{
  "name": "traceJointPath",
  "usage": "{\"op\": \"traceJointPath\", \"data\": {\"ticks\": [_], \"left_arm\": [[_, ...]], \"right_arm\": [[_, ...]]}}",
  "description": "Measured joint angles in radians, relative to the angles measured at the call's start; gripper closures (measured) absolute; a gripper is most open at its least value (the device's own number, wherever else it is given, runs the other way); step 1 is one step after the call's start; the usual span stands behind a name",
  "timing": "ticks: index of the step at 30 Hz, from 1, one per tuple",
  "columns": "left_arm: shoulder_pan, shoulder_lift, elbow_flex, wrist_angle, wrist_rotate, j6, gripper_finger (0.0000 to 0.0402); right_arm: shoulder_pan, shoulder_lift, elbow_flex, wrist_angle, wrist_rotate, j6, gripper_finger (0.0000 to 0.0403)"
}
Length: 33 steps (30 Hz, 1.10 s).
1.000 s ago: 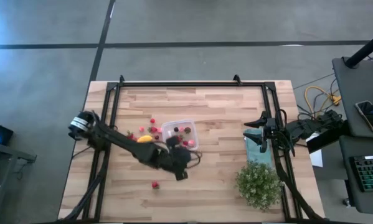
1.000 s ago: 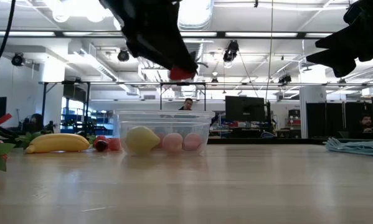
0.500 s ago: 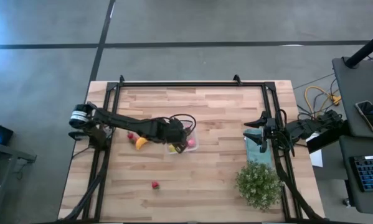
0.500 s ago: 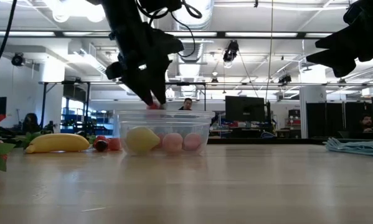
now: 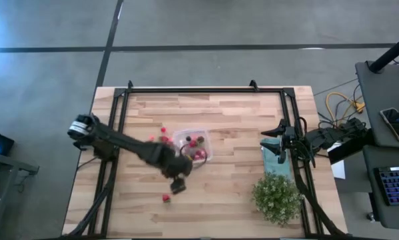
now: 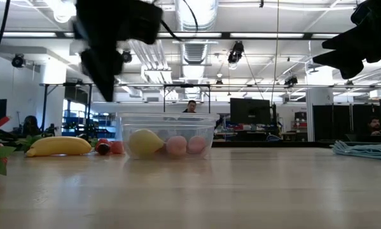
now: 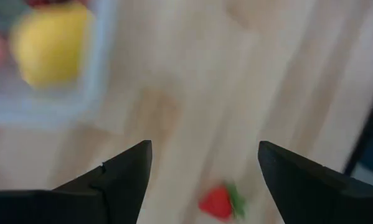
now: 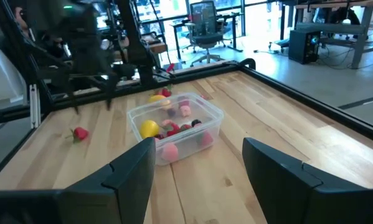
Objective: Pick and placing Produce into tupperware
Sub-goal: Put the strawberry into the transparent bin
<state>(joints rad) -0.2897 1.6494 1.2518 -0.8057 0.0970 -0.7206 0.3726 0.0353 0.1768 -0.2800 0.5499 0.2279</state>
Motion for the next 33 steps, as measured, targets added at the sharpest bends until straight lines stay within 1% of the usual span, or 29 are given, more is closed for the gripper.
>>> {"op": "traceJointPath", "data": {"ticks": [2,5,8,12,14,17,27,33], "left_arm": [[-0.072,-0.005,0.0,-0.03,-0.025,-0.02,0.0123],[-0.192,-0.002,0.0,-0.067,-0.103,-0.078,0.0123],[-0.3,0.012,-0.003,-0.068,-0.176,-0.085,0.0123],[-0.389,0.046,-0.008,-0.068,-0.282,-0.086,0.0123],[-0.407,0.063,-0.01,-0.066,-0.301,-0.086,0.0123],[-0.412,0.089,-0.013,-0.067,-0.304,-0.086,0.0123],[-0.412,0.149,-0.018,-0.059,-0.292,-0.085,0.0123],[-0.412,0.181,-0.02,-0.02,-0.292,-0.076,0.0123]], "right_arm": [[0.0,-0.001,0.0,0.0,0.0,0.0,0.017],[0.0,-0.001,0.0,-0.001,0.0,0.0,0.017],[0.0,-0.001,0.0,0.0,0.0,0.0,0.017],[0.0,-0.001,0.0,0.0,0.0,0.0,0.017],[0.0,-0.001,0.0,0.0,0.0,0.0,0.017],[0.0,-0.001,0.0,0.0,0.0,0.0,0.017],[0.0,-0.001,0.0,0.0,0.0,0.0,0.017],[0.0,-0.001,0.0,0.0,0.0,0.0,0.017]]}}
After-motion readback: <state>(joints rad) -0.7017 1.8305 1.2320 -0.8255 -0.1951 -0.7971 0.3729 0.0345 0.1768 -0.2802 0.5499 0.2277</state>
